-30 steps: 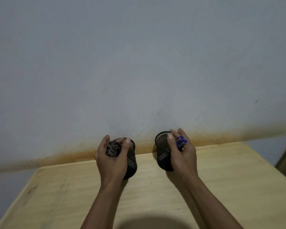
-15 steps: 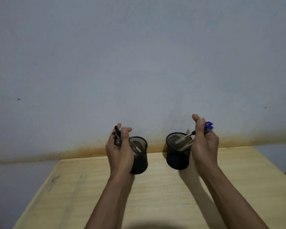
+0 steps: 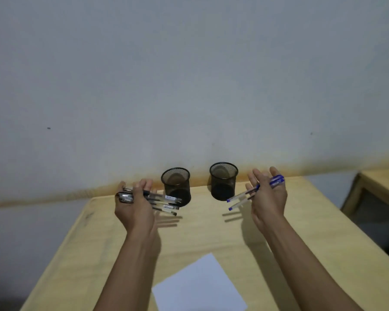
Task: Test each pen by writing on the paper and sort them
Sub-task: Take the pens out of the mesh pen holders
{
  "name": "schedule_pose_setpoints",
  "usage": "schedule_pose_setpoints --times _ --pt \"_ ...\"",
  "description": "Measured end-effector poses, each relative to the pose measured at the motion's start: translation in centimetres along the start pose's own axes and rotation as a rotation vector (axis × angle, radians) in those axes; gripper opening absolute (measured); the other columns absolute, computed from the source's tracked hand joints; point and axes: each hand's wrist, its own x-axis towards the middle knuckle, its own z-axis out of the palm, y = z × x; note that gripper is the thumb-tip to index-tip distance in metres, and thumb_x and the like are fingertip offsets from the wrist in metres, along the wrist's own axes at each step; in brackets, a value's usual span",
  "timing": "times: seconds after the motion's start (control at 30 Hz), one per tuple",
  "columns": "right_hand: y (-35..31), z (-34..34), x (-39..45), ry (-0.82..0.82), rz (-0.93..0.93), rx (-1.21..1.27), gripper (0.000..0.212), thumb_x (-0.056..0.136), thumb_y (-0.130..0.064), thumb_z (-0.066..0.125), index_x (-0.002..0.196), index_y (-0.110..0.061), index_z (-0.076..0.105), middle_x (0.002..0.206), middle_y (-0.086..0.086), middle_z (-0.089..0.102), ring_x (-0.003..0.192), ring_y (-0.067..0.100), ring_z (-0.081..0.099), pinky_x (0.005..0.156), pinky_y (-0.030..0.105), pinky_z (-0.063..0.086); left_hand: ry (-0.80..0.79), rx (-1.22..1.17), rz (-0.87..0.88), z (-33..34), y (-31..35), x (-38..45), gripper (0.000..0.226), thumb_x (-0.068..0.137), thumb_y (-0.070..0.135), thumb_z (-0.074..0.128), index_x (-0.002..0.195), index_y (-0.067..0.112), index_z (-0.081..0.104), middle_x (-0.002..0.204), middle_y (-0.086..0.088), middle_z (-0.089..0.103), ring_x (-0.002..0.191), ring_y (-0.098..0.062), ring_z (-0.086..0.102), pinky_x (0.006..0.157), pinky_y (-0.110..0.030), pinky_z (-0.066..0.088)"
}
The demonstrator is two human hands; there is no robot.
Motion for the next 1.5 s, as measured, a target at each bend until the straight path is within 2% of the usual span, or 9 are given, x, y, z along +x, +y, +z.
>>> schedule_pose_setpoints --times 0.1,0.23,0.43,0.57,0.67,0.87,1.03,1.23,1.5 --pt "1.2 -2.9 0.1 0.06 -0.024 -0.121 0.051 0.106 -0.006 0.047 0.151 -0.022 0.029 0.131 0.017 0.06 0.116 0.028 0.067 0.092 0.037 0.053 0.125 0.07 0.029 -2.6 -0.8 0.4 0.05 0.097 0.0 0.055 0.138 0.024 0.04 0.108 -0.015 0.068 0.095 -0.021 0.073 0.081 -0.044 0.059" --pt "2.5 -5.5 0.8 0.124 0.02 -0.164 0.054 0.105 -0.005 0.05 0.148 -0.029 0.028 0.127 0.016 0.063 0.112 0.028 0.07 0.099 0.045 0.055 0.249 0.128 -0.015 -5.1 -1.7 1.2 0.04 0.093 -0.002 0.061 0.123 0.022 0.052 0.102 -0.012 0.07 0.081 -0.014 0.074 0.065 -0.033 0.06" --pt "3.4 -7.6 1.9 0.207 0.031 -0.134 0.037 0.1 -0.004 0.061 0.131 -0.019 0.048 0.12 0.023 0.068 0.1 0.025 0.073 0.095 0.039 0.056 0.381 0.25 -0.087 -7.1 -2.6 2.3 0.037 0.077 0.0 0.077 0.106 0.02 0.066 0.097 -0.013 0.073 0.071 -0.02 0.072 0.071 -0.038 0.061" --pt "3.4 -8.9 2.3 0.266 0.014 -0.264 0.02 0.099 -0.01 0.064 0.118 -0.015 0.063 0.103 0.008 0.072 0.101 0.023 0.074 0.097 0.039 0.058 0.446 0.437 -0.064 -8.4 -3.1 2.8 0.019 0.072 0.012 0.08 0.089 0.018 0.073 0.093 -0.007 0.073 0.081 -0.025 0.071 0.075 -0.036 0.06" --pt "3.4 -9.5 2.4 0.309 -0.059 -0.469 0.011 0.096 -0.015 0.067 0.107 -0.018 0.068 0.103 0.008 0.073 0.099 0.027 0.073 0.093 0.041 0.059 0.463 0.584 -0.016 -8.5 -3.0 2.8 0.008 0.073 0.024 0.076 0.077 0.018 0.073 0.082 -0.002 0.072 0.078 -0.026 0.069 0.082 -0.041 0.059" --pt "2.2 -10.0 2.1 0.253 -0.178 -0.874 0.032 0.102 -0.019 0.056 0.128 -0.002 0.064 0.125 0.014 0.067 0.116 0.03 0.063 0.089 0.024 0.042 0.379 0.799 0.117 -8.6 -2.2 2.2 0.021 0.087 0.024 0.064 0.09 0.007 0.075 0.093 -0.015 0.073 0.097 -0.034 0.065 0.093 -0.041 0.052" --pt "2.6 -10.7 2.0 0.126 -0.267 -1.064 0.038 0.104 -0.021 0.05 0.133 0.002 0.06 0.136 0.021 0.062 0.127 0.035 0.057 0.107 0.037 0.042 0.25 0.858 0.204 -9.4 -2.2 1.7 0.032 0.094 0.025 0.058 0.087 -0.003 0.073 0.088 -0.022 0.071 0.097 -0.04 0.06 0.089 -0.035 0.044" --pt "2.3 -10.5 1.3 0.084 -0.271 -1.122 0.044 0.105 -0.025 0.051 0.14 0.001 0.055 0.144 0.022 0.057 0.135 0.038 0.05 0.112 0.042 0.038 0.151 0.965 0.285 -9.9 -2.1 1.3 0.039 0.095 0.035 0.058 0.096 -0.002 0.073 0.097 -0.02 0.073 0.098 -0.037 0.065 0.094 -0.037 0.045" --pt "1.0 -9.5 -0.2 0.068 -0.228 -1.068 0.048 0.103 -0.024 0.057 0.146 -0.002 0.05 0.15 0.021 0.051 0.138 0.036 0.048 0.112 0.041 0.039 0.105 0.934 0.201 -9.9 -0.1 -0.2 0.05 0.085 0.044 0.072 0.117 0.007 0.069 0.12 -0.013 0.069 0.109 -0.027 0.064 0.097 -0.036 0.044"
